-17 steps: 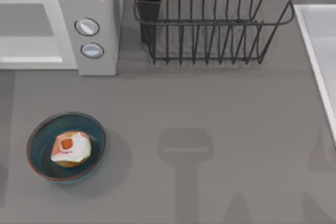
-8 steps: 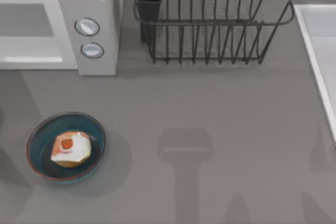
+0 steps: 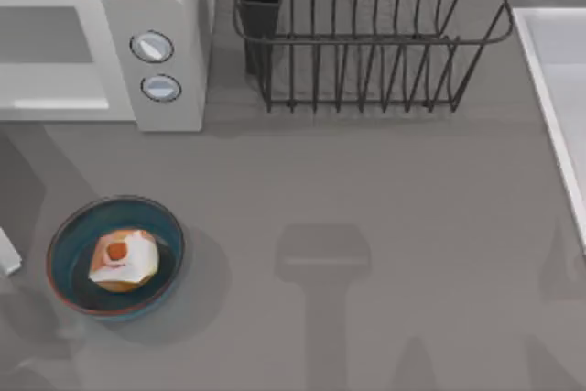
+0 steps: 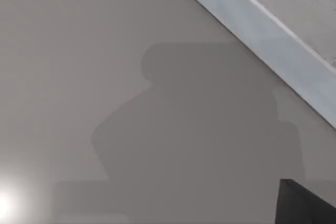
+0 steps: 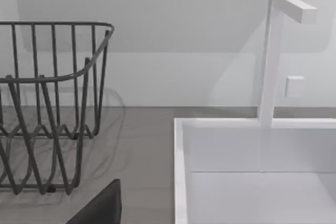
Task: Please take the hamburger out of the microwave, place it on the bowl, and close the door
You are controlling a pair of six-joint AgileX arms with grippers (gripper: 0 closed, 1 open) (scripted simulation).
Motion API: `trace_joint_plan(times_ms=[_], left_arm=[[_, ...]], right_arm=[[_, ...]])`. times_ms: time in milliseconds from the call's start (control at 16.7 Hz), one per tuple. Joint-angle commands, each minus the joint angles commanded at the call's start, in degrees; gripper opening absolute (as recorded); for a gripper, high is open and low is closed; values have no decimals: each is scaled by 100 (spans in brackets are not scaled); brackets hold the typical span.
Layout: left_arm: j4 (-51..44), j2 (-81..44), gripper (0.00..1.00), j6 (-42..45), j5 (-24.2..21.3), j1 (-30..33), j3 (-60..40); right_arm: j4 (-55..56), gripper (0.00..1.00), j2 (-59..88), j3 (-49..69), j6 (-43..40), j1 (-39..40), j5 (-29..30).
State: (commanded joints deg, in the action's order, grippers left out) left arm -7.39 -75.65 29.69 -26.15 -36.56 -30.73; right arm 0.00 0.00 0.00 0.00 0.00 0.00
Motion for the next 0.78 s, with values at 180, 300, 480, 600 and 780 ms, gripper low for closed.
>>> trace_joint_plan(times_ms=[180,300,480,600,780], left_arm=[[172,541,0,-540,362,555,490],[198,611,0,-610,419,627,559],[186,585,0,-608,394,605,545],[188,611,0,-685,465,687,563],[202,778,0,-1140,879,1253,670]], right_arm=[[0,100,0,0,0,0,0],[0,100,0,0,0,0,0],[0,100,0,0,0,0,0],[0,100,0,0,0,0,0],[0,100,0,0,0,0,0]])
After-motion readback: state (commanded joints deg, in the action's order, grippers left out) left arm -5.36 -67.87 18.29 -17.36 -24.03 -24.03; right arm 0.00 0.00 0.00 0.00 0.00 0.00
